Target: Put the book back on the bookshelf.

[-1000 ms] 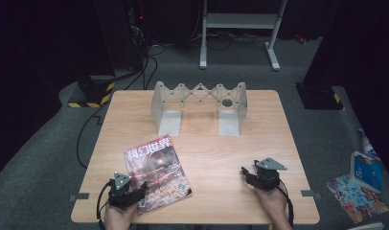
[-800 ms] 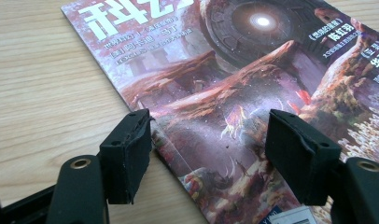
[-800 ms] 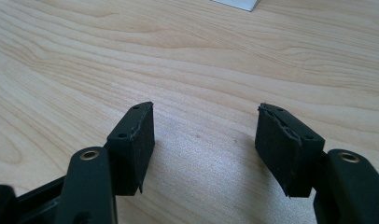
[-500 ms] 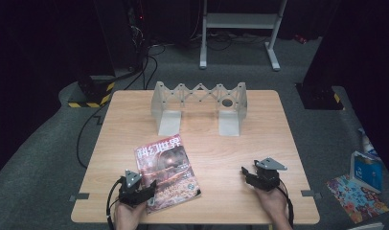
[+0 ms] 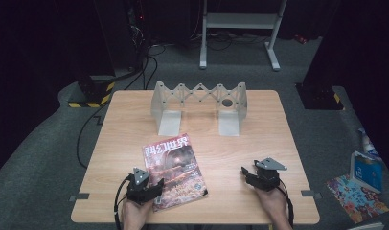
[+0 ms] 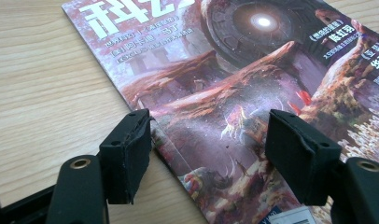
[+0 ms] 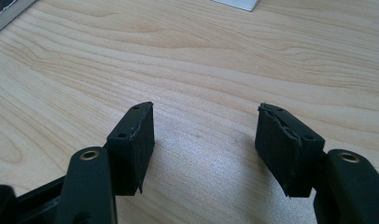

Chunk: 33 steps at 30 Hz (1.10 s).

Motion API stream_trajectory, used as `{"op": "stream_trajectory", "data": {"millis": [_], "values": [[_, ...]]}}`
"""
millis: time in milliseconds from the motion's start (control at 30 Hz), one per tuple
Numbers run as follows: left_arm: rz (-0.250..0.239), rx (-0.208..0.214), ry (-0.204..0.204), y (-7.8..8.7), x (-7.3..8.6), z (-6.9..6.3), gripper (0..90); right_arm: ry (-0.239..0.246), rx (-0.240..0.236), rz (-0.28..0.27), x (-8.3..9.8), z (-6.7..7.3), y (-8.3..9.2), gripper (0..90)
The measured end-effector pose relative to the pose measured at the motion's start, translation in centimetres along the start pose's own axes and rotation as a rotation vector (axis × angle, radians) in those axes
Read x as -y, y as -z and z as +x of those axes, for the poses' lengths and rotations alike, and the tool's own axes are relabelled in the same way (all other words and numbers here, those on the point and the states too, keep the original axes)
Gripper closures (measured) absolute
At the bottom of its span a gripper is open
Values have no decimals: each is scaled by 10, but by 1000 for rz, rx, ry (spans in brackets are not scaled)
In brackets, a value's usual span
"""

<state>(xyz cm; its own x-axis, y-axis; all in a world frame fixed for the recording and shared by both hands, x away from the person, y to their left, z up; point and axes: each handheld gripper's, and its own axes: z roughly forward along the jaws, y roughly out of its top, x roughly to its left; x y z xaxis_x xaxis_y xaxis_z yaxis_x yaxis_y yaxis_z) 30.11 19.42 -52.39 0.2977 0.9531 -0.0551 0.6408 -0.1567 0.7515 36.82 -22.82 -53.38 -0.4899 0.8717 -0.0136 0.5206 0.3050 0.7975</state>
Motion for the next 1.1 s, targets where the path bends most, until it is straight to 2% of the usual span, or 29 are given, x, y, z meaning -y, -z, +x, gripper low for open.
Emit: {"op": "stream_trajectory", "data": {"millis": [567, 1100], "values": [[2, 24, -16, -9, -7, -15, 316, 3, 0, -1, 0, 0, 0, 376], [13, 61, -57, -21, -18, -29, 315, 4, -1, -1, 0, 0, 0, 376]]}}
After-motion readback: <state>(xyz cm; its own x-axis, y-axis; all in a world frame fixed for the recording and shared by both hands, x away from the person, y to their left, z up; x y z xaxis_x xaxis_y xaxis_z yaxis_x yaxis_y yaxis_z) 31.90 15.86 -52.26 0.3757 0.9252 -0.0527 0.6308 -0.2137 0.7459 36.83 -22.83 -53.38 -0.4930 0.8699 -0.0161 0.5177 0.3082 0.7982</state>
